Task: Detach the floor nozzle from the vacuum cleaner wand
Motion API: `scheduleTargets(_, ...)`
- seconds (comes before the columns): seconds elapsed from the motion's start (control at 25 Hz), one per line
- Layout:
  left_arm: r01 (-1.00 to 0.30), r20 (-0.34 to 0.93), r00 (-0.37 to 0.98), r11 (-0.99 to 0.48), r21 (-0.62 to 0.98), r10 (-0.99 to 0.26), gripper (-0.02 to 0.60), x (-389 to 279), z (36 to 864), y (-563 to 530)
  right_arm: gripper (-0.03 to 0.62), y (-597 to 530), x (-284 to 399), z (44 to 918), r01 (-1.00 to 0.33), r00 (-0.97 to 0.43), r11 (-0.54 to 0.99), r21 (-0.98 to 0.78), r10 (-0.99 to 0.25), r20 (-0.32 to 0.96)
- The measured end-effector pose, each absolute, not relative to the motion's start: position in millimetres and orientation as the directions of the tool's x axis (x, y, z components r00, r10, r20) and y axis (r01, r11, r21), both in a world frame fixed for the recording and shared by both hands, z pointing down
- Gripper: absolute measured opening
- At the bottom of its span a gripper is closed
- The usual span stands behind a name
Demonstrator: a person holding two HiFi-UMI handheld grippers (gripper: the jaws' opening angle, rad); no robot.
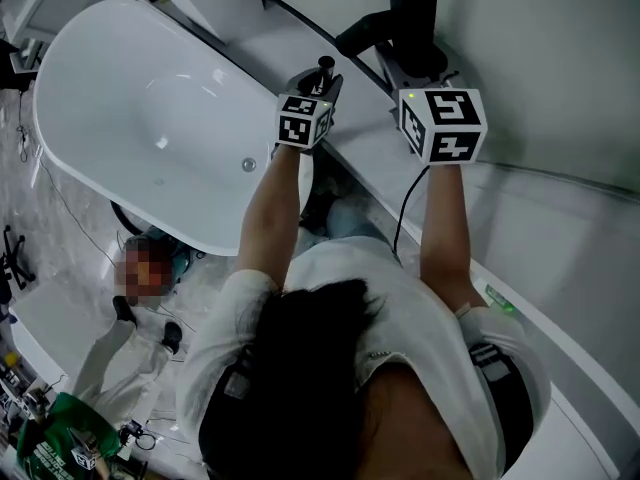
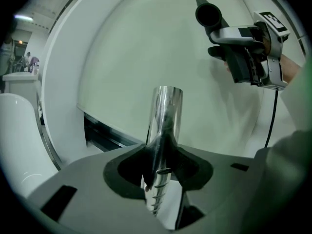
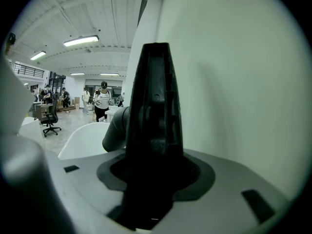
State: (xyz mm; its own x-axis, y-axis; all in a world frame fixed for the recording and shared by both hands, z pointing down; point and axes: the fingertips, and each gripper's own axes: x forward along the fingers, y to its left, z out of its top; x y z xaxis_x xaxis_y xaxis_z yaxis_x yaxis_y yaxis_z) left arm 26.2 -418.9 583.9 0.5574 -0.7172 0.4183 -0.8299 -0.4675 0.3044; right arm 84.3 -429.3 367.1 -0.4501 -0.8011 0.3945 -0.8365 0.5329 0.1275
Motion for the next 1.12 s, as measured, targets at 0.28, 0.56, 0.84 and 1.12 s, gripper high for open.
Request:
scheduleTargets(0.28,-0.834,0.440,0.551,-0.455,0.312,-0.709,0.143,17,594,-438,0.213,-431,87,379,-0.859,-0.431,0.505,0.086,-0.803,0.411)
scheduleTargets(0.56,-0.848,0.454,0.530,-0.432,0.308,-0.716,0.143,18,599,-446,0.213,-431,94,388,-0.859,-0.436,0.507,0.069,-0.797,0.418)
scheduleTargets(0.84,-0.859,0.466,0.512,-0.409,0.309,-0.722,0.143,16,604,-459,0.213,-437,95,394,-0.856,-0.444,0.513,0.058,-0.788,0.426)
scheduleTargets(1.12,-0.863,0.484,0.503,-0.388,0.322,-0.716,0.143,12,609,-468,0.213,-444,94,400,-0.861,-0.444,0.507,0.038,-0.785,0.432)
